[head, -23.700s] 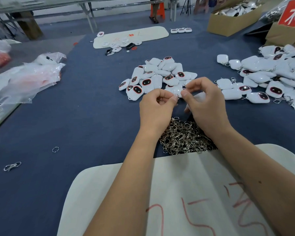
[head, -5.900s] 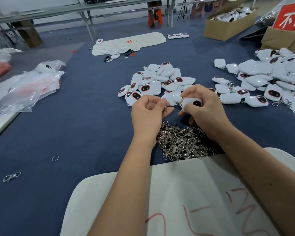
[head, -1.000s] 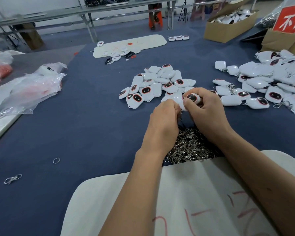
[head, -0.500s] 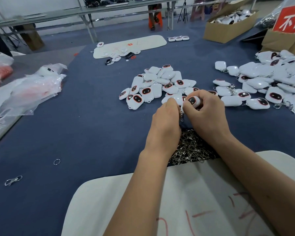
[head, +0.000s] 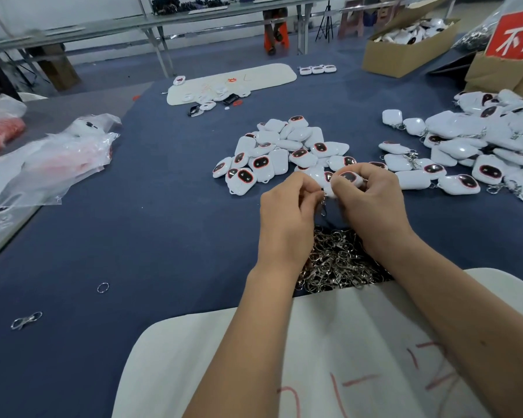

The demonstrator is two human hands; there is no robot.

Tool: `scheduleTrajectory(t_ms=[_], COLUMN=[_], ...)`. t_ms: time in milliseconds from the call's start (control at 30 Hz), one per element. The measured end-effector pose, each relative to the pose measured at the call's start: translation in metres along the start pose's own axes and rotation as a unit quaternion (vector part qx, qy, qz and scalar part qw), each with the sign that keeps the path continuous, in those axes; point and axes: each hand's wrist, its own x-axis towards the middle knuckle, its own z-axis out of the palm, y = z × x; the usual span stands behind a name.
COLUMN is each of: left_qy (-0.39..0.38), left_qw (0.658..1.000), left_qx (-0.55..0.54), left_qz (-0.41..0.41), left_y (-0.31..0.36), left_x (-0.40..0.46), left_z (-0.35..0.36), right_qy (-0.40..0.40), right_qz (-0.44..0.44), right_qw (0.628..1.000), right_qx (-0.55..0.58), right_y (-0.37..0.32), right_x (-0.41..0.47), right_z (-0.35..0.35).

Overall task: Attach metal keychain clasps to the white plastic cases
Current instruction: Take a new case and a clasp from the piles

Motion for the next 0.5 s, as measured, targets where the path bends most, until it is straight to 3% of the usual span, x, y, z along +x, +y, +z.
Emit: scheduleTrajectory(t_ms=[333, 500], left_qy=[-0.02, 0.012], left_qw=[0.998, 0.998], left_qx=[-0.051, -0.056], left_qz=[-0.024, -0.022], left_y=[-0.0013, -0.0005], left_x=[0.006, 0.0059], left_z=[-0.0016, -0.0033], right_qy=[-0.025, -0.057], right_qz=[0.079, 0.081], right_qw=[0.988, 0.983], right_qx=[0.127, 0.157], right_y=[-0.0008, 0.0002], right_x=[0.0018, 0.0006], right_z=[-0.0012, -0.0001])
